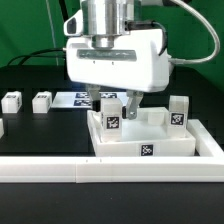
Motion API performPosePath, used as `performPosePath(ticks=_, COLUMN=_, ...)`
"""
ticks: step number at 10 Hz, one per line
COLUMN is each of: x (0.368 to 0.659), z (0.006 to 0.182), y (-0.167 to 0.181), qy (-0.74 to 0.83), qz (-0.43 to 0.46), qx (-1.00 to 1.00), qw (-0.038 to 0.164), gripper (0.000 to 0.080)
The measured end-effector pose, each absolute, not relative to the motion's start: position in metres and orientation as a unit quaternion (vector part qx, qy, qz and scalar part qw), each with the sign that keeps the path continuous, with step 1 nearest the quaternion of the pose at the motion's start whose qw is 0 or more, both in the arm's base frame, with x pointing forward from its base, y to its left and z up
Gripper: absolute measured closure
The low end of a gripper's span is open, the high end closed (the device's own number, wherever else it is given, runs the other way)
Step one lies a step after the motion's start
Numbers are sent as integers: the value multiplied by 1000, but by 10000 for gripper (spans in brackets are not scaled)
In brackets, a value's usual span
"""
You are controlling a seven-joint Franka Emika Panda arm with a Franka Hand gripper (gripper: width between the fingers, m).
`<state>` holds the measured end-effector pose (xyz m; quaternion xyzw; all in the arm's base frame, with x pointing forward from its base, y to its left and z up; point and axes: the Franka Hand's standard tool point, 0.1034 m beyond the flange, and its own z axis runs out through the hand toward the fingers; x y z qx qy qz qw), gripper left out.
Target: Assemble square table
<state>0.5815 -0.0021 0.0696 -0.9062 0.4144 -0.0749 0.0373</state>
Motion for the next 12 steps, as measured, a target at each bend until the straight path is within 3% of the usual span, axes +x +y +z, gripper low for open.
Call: performPosePath(ticks=12, x=583, z=71, y=-3, qy=16, qz=-77, qx=-997, qw=-5, gripper=150)
